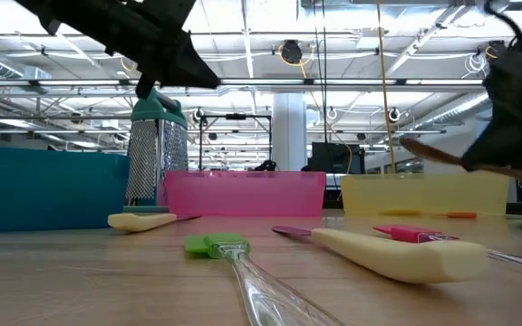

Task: Pick & Place Kitchen Items
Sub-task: Put the wooden spoon into the blue bin

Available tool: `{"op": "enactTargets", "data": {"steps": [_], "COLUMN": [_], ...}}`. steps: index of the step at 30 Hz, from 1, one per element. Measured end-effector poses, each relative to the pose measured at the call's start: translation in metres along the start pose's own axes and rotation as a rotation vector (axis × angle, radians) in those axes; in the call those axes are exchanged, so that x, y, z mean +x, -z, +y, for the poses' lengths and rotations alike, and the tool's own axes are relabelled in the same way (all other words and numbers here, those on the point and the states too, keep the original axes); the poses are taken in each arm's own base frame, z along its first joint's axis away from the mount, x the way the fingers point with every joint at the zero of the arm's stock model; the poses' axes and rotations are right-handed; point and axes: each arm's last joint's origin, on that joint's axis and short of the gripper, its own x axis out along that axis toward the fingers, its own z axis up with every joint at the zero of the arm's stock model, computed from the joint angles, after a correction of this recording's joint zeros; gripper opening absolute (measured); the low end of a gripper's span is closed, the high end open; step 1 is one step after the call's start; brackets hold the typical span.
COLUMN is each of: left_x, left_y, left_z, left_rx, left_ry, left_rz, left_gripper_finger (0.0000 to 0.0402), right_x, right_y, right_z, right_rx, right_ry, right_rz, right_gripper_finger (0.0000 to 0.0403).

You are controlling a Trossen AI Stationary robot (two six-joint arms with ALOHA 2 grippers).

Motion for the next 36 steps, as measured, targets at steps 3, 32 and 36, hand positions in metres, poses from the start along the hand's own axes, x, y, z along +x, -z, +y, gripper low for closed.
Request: {"op": "enactTargets", "data": {"steps": [3,32,36], "left_x": [0.004,0.061,0.073], "left_y": [0.003,0.044,0.043], "left_z": [-0.009,-0.104,-0.106], "left_rx": [-0.017,0.188,0.202], "left_ry": [0.035,0.507,0.439], "left_rz": [-0.029,-0.291,-0.264], "left_gripper_finger": [0.0031,0.0031,0.0032], "right_x": [0.001,0.052,0.058], "right_y": [-0.009,-0.083,-0.082], "right_z": [0.011,0.080,0.078], "right_rx": [-0.072,-0.461,-0.468], "right_ry": [-0.065,-0.713,-0.690], "right_rz": [-0.084,-0.512,-0.503], "right_gripper_finger": [0.0032,0.0028,0.0032]}}
